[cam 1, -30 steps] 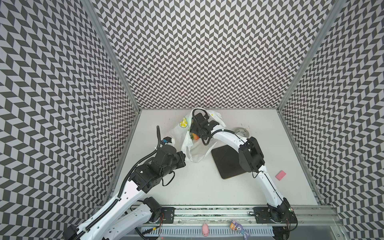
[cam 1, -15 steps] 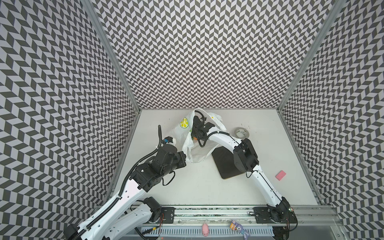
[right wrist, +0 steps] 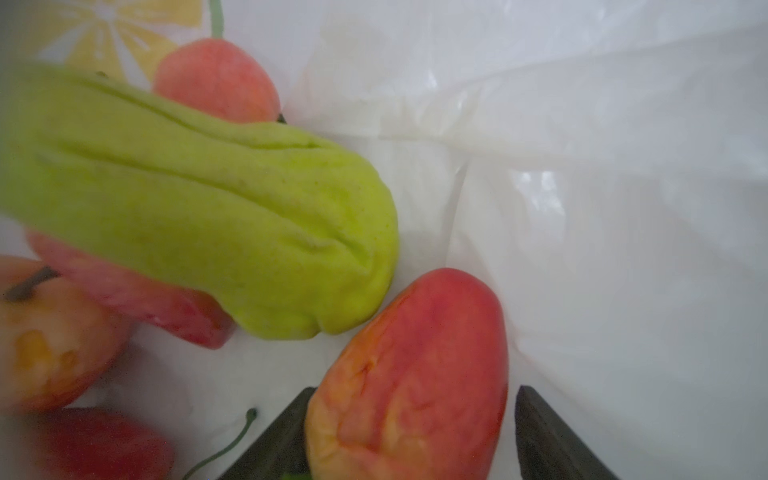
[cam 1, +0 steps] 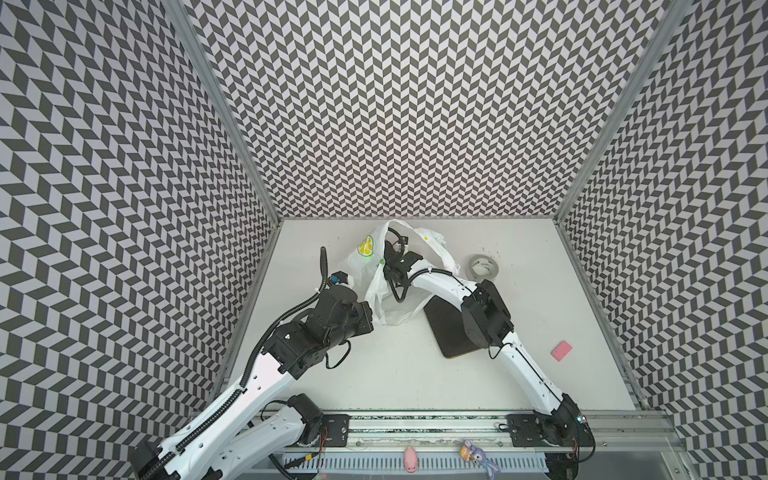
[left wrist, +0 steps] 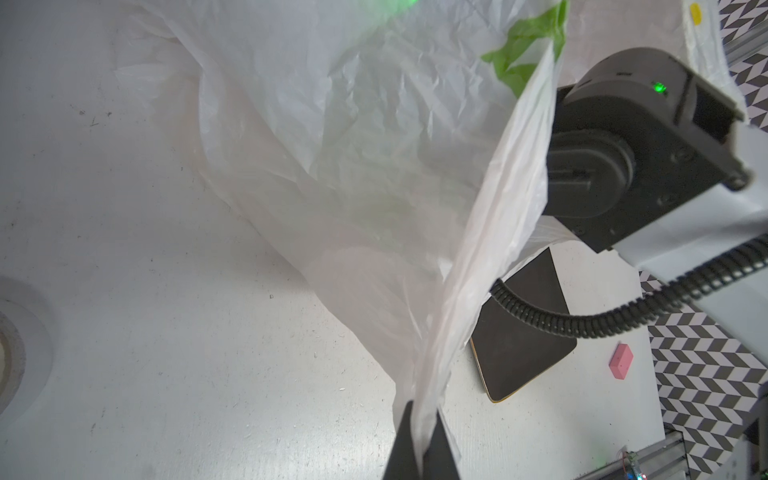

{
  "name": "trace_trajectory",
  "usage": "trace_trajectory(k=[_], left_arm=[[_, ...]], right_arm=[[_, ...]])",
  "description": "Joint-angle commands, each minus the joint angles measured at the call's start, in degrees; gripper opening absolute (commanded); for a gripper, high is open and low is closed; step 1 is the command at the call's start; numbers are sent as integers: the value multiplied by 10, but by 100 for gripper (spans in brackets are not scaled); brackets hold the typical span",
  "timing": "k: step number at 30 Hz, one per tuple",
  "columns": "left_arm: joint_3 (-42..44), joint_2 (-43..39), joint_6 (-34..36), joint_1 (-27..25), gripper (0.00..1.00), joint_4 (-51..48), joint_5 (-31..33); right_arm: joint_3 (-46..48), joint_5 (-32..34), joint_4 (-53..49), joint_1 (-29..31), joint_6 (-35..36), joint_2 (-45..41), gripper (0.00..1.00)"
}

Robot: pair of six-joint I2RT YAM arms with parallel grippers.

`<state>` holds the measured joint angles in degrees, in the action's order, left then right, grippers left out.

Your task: Take the fake fruits out of the plastic bag

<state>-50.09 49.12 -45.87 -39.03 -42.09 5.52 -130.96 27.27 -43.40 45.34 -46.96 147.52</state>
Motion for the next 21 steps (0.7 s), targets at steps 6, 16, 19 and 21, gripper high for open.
trace_trajectory(k=[6, 16, 19, 21], left_arm=[[-37, 19, 15, -3, 0, -10, 9], [-43, 26, 12, -3, 0, -13, 7], [-45, 29, 11, -3, 0, -11, 6], [-44, 30, 10, -3, 0, -8, 6]], right_arm=[[-7, 38, 13, -2, 18, 9, 76], [-25, 20, 47, -9, 35, 24, 65], [-25, 13, 53, -10, 37, 23, 59], [-20, 6, 61, -10, 41, 17, 53]])
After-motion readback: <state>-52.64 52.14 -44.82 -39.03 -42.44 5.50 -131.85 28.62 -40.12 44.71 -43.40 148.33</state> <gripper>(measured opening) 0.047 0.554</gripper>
